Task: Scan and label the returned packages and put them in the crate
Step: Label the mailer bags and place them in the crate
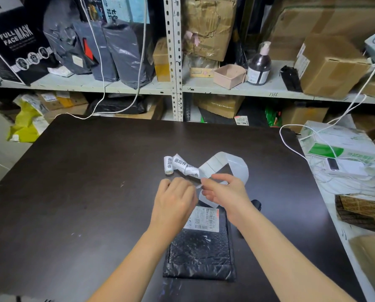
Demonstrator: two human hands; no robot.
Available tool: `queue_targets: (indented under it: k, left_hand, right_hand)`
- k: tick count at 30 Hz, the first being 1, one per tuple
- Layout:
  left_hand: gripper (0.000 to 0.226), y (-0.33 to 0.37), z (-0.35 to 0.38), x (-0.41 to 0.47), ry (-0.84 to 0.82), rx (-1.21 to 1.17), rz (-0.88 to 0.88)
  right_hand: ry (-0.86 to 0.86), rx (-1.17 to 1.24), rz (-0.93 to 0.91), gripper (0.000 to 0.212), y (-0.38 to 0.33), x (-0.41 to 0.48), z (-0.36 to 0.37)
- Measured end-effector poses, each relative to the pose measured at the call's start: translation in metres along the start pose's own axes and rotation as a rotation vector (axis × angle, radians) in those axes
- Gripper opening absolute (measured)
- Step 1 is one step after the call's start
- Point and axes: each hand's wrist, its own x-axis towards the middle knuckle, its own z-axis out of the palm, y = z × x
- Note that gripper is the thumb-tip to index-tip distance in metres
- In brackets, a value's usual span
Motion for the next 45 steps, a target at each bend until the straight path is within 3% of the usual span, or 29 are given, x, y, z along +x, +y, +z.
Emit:
queue_targets:
  k: [2,4,7,9,11,15,20,22,25,28,31,34,37,40,45]
  left_hand:
    - [0.014,0.001,0.0,-0.01,-0.035,-0.046,0.078]
    - [0.022,0.003,-0.004,-0.024,-0.165,-0.172,-0.009]
    - [0.056,0.011,-0.013,-0.037,-0.396,-0.664,-0.603]
    - [0.053,0.016,-0.012,-0.04,-0.376,-1.088,-1.008]
    - [0.044,0.016,-0.006,-0.043,-0.344,-1.206,-1.155]
    - [0.028,0.018,0.005,-0.059,-0.372,-1.075,-1.115]
    - [0.02,0.025,0.02,-0.094,-0.517,-0.823,-0.879]
    - [0.018,0.026,0.027,-0.11,-0.562,-0.735,-0.771]
    - [0.01,0.028,0.035,-0.123,-0.633,-0.648,-0.626]
    - [0.015,0.027,0.037,-0.126,-0.749,-0.48,-0.538]
    - [0.027,0.022,0.031,-0.122,-0.763,-0.345,-0.605]
    - [0.044,0.014,0.025,-0.122,-0.771,-0.236,-0.777]
    - [0.057,0.01,0.022,-0.122,-0.728,-0.461,-1.01]
    - [0.052,0.008,0.02,-0.119,-0.677,-0.687,-1.192]
    - [0.019,0.003,-0.002,-0.137,-0.635,-0.765,-1.292]
  right_hand:
    - [0.05,-0.045,-0.025,0.039,0.007,-0.002,-0.002]
    - [0.052,-0.062,-0.029,0.039,0.013,-0.005,-0.007]
    - [0.027,-0.083,-0.033,0.034,0.027,-0.011,-0.017]
    - [0.008,-0.095,0.003,0.032,0.039,-0.016,-0.023]
    - [-0.017,-0.114,0.042,0.032,0.052,-0.021,-0.027]
    - [0.009,-0.216,0.044,0.031,0.083,-0.03,-0.025]
    - [0.123,-0.619,-0.096,0.015,0.117,-0.033,-0.007]
    - [0.09,-0.749,-0.179,0.013,0.129,-0.035,-0.002]
    - [-0.002,-0.957,-0.234,0.028,0.147,-0.035,0.002]
    - [0.014,-1.116,-0.245,0.014,0.159,-0.036,0.003]
    - [0.141,-1.127,-0.22,0.022,0.162,-0.042,-0.002]
    - [0.27,-1.134,-0.139,0.042,0.161,-0.042,-0.01]
    - [0.322,-0.943,-0.019,0.056,0.158,-0.036,-0.017]
    - [0.291,-0.748,0.018,0.045,0.153,-0.034,-0.02]
    - [0.185,-0.643,0.021,0.018,0.154,-0.041,-0.026]
